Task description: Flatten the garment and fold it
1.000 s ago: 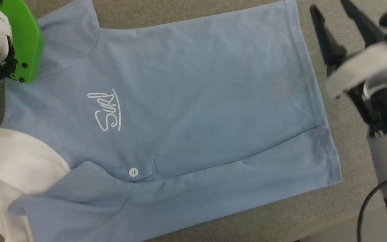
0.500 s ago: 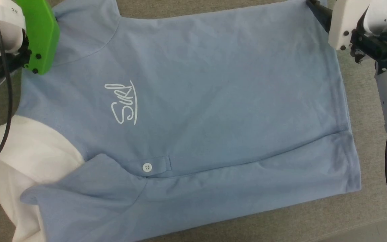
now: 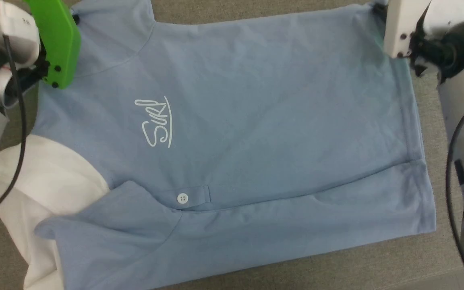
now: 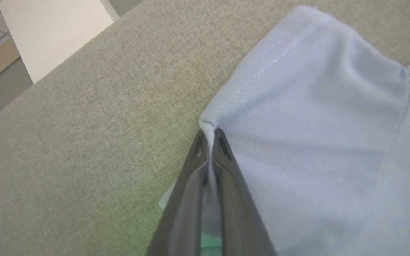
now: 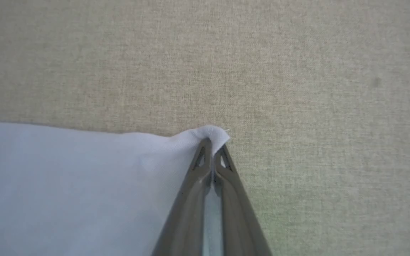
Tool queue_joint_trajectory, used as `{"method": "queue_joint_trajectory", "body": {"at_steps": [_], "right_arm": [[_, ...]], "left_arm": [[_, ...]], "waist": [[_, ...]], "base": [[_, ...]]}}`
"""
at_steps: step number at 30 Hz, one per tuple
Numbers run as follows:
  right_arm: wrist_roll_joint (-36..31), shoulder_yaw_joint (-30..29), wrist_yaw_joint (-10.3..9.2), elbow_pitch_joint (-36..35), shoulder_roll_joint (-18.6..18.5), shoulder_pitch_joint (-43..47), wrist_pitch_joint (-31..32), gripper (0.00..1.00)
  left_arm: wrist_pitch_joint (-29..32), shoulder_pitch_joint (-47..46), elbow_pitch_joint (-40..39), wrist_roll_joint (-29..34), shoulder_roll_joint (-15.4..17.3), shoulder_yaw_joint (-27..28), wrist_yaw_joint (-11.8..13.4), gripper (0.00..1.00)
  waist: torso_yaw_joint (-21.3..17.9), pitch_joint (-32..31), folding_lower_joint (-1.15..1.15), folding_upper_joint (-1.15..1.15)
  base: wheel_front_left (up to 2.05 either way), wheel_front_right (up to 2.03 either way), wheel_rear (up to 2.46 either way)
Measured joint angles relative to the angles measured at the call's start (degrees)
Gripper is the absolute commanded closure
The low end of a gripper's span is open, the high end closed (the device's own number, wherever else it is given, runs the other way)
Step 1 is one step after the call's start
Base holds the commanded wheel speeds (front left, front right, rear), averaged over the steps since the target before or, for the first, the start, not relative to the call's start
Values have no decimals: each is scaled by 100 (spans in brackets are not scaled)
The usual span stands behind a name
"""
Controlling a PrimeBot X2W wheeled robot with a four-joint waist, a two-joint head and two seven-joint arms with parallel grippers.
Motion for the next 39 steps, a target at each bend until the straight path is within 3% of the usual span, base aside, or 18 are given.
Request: {"method": "queue_joint_trajectory", "body": {"at_steps": [8,13,17,22,28,39], "right_arm": [[753,516,0,-817,-322,1038,-1629,100],[1099,701,0,-1276,-667,1931,-2377,100],[1227,754,0,-1581,-892,2580,-2713,100],[1368,735,0,-1954,-1123,3244,-2818,100],[1406,573,0,-2242,-1343,4029,-2513,100],[1101,425,0,-2627,-1596,5006,-1794,100]], "left_arm": [[-1824,761,-185,400,9,-15,2,100],[-2704,1639,-542,274,5,108,268,100],[-3030,2397,-932,215,155,123,498,100],[-3147,3234,-1460,-30,381,115,756,100],[-3190,4136,-1942,-213,470,-16,1062,100],[-3372,5188,-2148,-453,487,-278,1344,100]], "waist": [[78,-500,0,0],[157,-945,0,0],[224,-1309,-1,0],[316,-1689,-1,0],[480,-1982,-1,0],[683,-2187,-1,0]], "base": [[0,0,0],[0,0,0],[0,0,0],[0,0,0],[0,0,0],[0,0,0]]}}
